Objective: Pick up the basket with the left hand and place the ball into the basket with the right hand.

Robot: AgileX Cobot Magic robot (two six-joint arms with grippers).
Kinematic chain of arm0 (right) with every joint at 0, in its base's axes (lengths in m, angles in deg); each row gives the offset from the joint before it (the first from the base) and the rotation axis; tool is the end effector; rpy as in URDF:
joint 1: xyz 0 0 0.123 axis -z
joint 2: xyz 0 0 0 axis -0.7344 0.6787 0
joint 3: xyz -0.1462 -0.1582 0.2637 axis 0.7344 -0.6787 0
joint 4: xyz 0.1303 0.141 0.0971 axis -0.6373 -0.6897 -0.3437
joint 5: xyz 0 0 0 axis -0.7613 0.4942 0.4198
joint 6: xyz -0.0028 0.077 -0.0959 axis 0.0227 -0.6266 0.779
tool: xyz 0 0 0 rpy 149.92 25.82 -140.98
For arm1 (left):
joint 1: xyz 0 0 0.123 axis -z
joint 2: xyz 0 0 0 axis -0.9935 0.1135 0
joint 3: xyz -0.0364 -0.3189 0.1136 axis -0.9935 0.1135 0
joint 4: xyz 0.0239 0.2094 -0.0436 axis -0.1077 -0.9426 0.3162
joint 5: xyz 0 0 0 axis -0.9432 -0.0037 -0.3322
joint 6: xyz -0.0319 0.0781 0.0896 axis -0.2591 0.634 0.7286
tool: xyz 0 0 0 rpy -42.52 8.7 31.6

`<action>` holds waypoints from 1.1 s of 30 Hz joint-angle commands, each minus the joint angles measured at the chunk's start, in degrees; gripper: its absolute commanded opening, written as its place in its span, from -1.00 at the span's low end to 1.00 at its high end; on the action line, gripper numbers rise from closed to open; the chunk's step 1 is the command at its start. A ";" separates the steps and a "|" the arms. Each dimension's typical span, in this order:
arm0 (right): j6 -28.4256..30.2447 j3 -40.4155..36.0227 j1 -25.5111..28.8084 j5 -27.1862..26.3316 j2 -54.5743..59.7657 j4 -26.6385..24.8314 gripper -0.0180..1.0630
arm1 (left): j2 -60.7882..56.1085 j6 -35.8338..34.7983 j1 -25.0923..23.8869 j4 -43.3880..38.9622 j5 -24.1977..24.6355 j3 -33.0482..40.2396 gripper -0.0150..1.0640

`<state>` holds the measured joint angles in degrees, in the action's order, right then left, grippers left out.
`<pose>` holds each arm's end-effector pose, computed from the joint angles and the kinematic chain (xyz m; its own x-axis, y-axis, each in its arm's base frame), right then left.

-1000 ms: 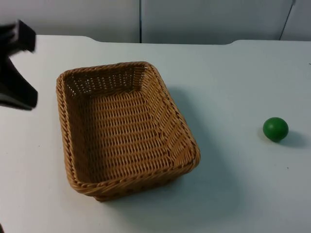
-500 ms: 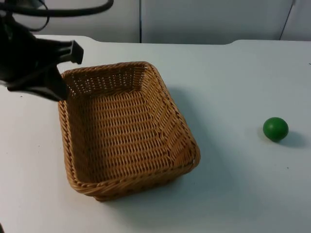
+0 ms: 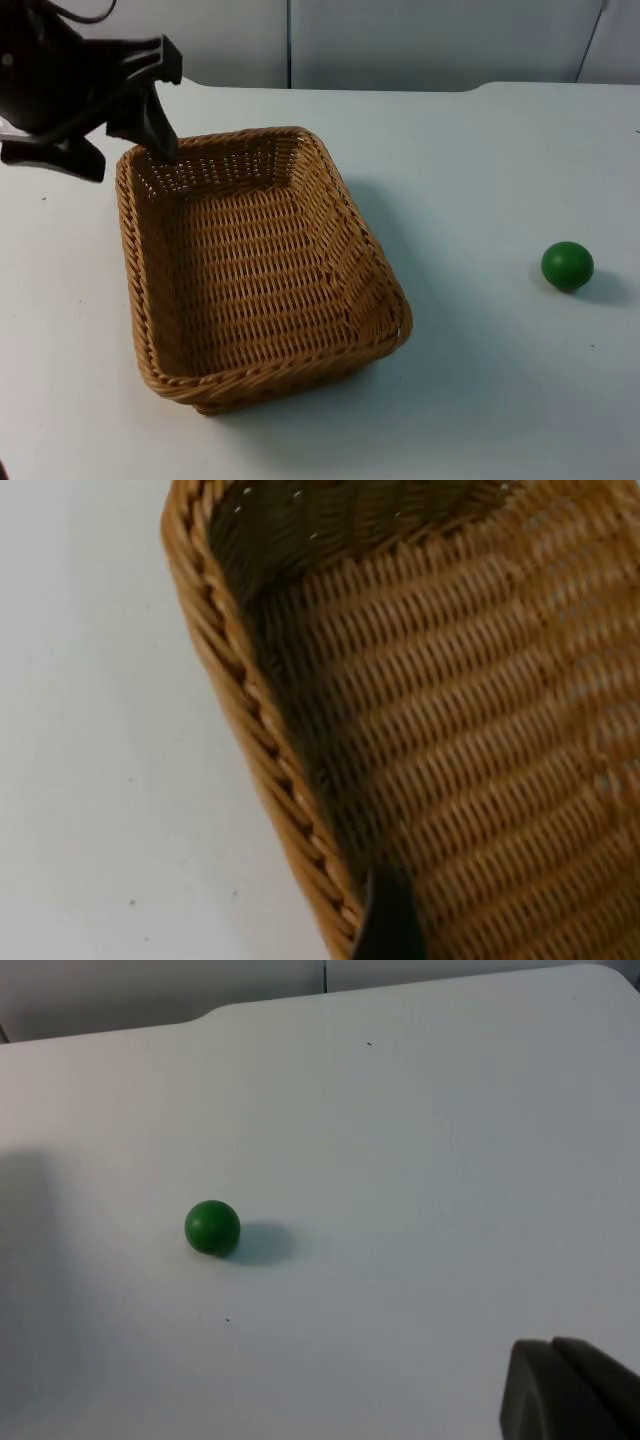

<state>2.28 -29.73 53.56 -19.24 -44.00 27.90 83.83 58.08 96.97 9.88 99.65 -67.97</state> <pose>-0.0671 0.0048 0.2471 -0.4604 0.0697 -0.8850 0.1366 0.9906 0.0069 0.3120 -0.1064 0.2512 -0.9091 -0.0761 -0.4096 0.0809 0.9322 -0.3528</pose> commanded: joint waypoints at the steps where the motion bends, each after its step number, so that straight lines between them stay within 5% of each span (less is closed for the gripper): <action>1: 0.21 -0.31 0.40 -0.60 -0.25 -0.14 -0.97 | 0.96 -4.76 0.35 -4.98 -0.23 -0.49 0.17; 24: 0.21 -0.31 0.40 -0.60 -0.25 -0.14 -0.97 | 12.21 -7.11 0.35 -6.66 -5.36 -0.49 0.17; 33: 0.21 -0.31 0.40 -0.60 -0.25 -0.14 -0.97 | 16.06 -0.61 0.35 2.90 -7.13 -0.49 0.15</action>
<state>2.28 -29.73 53.56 -19.24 -44.00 27.90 99.66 56.05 96.97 10.62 93.51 -68.02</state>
